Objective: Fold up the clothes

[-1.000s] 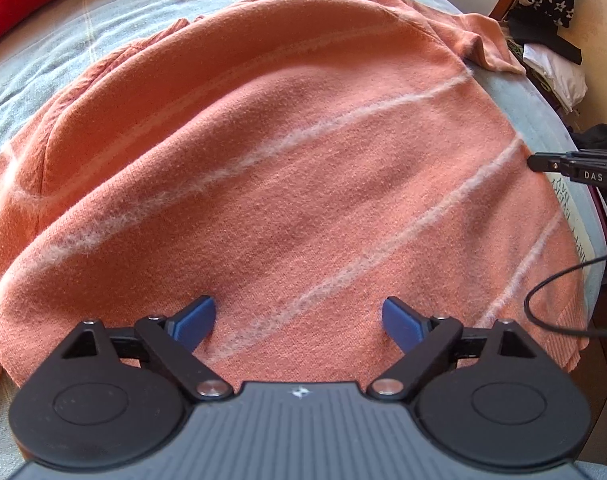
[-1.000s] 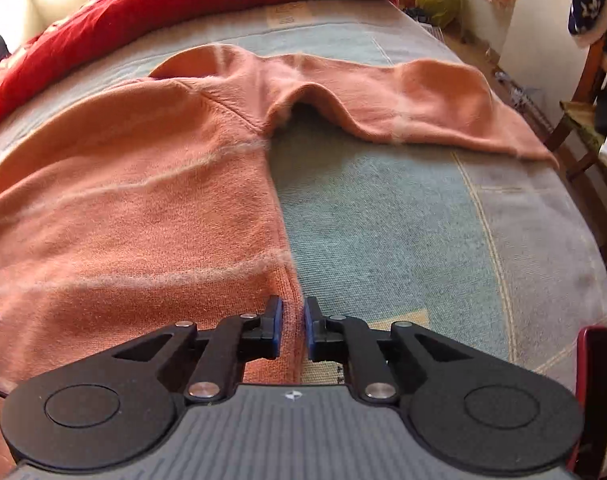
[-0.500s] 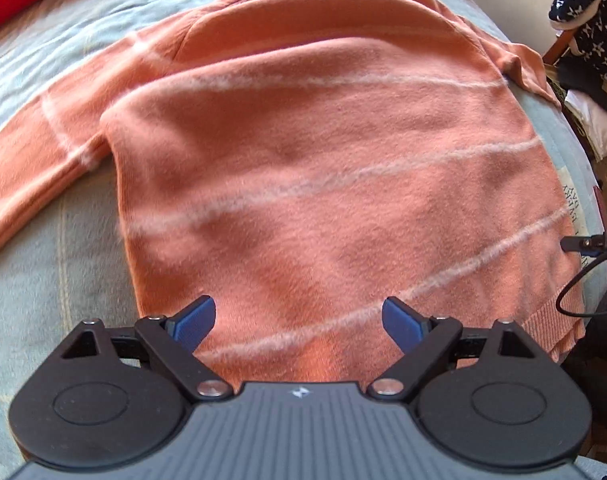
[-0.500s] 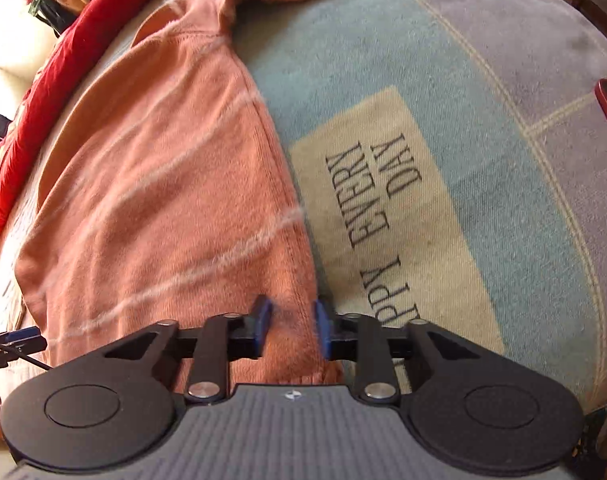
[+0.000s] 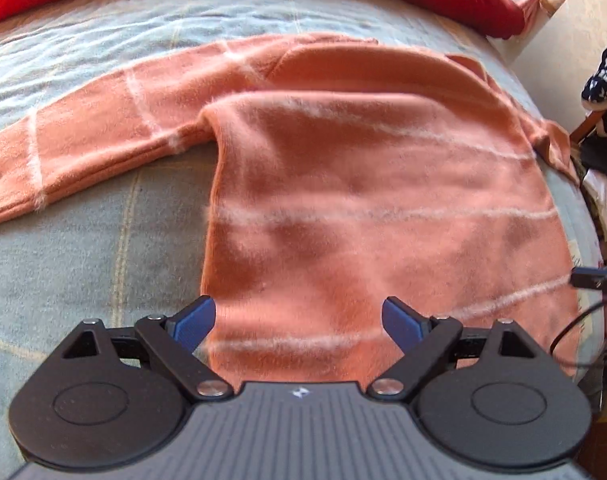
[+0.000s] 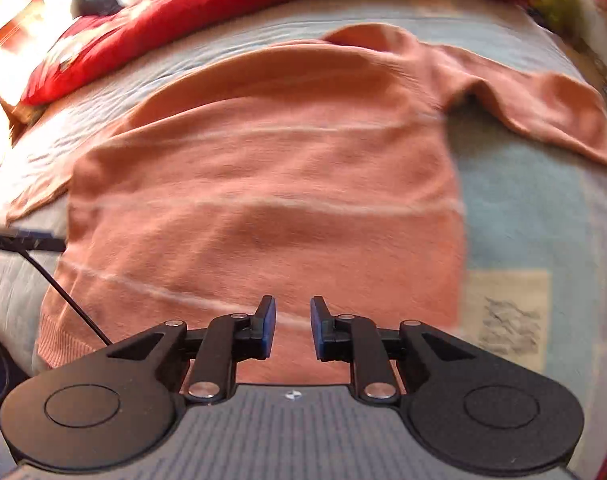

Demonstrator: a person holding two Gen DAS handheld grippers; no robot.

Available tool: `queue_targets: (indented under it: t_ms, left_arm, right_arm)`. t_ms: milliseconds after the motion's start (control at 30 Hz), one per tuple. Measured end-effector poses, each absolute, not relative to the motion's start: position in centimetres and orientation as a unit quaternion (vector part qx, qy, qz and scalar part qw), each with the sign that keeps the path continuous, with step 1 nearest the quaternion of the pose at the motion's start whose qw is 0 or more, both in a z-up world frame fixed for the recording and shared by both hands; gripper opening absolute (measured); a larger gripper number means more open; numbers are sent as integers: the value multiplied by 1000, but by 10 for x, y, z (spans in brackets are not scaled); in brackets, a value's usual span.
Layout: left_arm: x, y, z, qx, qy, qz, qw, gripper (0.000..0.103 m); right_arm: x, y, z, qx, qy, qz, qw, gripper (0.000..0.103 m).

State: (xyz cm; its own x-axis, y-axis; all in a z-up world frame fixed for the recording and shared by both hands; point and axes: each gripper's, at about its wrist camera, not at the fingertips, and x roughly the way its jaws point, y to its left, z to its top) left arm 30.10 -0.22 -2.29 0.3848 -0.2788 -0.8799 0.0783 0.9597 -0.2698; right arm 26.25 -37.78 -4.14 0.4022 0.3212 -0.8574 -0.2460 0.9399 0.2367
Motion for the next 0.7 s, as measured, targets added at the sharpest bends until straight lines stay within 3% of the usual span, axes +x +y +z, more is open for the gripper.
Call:
queue_targets:
  t_ms: [167, 300, 567, 700]
  left_arm:
    - [323, -17, -22, -90, 486, -181, 850, 89]
    - [302, -31, -33, -86, 499, -233, 831, 89]
    - [217, -23, -51, -95, 589, -252, 762, 89]
    - [229, 5, -29, -101, 570, -216, 786, 89]
  right_arm:
    - [295, -304, -64, -68, 459, 236, 854, 24]
    - [277, -297, -78, -126, 473, 240, 838, 27]
    - [212, -349, -73, -78, 590, 187, 782, 31]
    - [224, -322, -53, -71, 562, 222, 794, 31]
